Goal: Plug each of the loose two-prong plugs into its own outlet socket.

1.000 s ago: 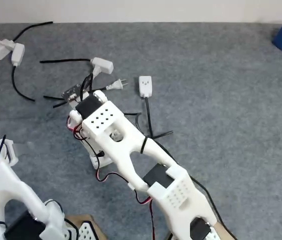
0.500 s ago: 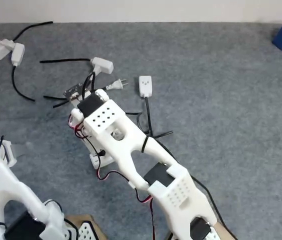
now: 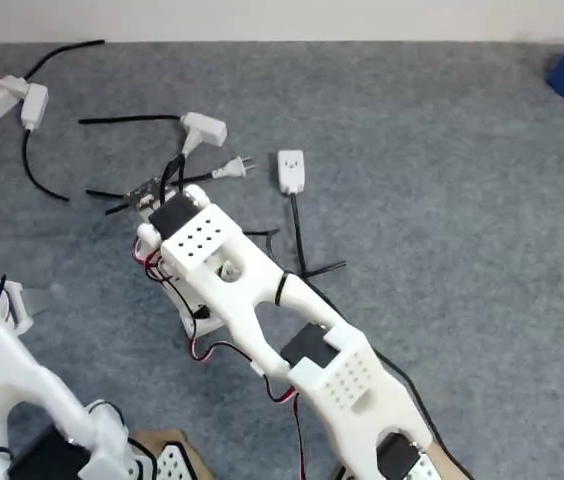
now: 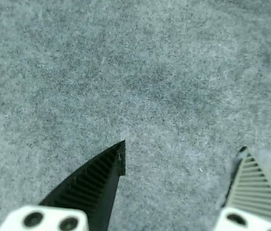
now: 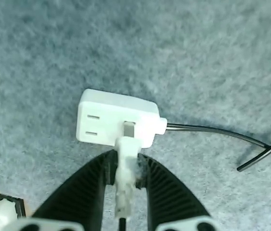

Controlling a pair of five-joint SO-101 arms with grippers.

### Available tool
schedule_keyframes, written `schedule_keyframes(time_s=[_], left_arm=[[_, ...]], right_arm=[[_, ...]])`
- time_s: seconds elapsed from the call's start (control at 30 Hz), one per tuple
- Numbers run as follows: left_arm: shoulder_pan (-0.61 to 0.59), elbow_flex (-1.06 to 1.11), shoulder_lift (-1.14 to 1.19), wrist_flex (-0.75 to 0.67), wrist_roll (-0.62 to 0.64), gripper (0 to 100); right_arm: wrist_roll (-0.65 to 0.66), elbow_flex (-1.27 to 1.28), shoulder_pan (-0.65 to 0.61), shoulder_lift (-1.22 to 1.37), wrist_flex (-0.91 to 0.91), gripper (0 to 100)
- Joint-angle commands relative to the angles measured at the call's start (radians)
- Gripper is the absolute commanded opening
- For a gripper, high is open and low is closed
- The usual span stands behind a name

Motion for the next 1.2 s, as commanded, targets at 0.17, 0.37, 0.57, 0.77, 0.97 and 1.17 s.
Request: schedule_keyframes(time_s=[0.17,0.37,0.57,0.77,0.97,1.17], left_arm=[[-0.002,-0.021,-0.013,-0.009,-0.003,35],[-0.002,-0.021,-0.013,-0.012,-0.003,35],[-0.002,-0.021,-0.008,-0.012,-0.005,35],[-0.004,-0.021,-0.007,-0.012,-0.006,35],[-0.030,-0.022,-0.007,-0.015,-0.008,35],[-0.030,-0.021,-0.007,-0.015,-0.008,35]], right_arm=[[-0.003,-0.001,0.036,0.157,-0.035,0.6],[0.023,-0.071,0.070,0.071,0.019,0.6],[0.032,-0.099,0.077,-0.007,0.018,0.6],[0.028,-0.091,0.084,-0.045,-0.125,0.6],[0.023,-0.039,0.091,0.013,-0.214,0.6],[0.031,-0.041,0.088,0.081,-0.173,0.6]])
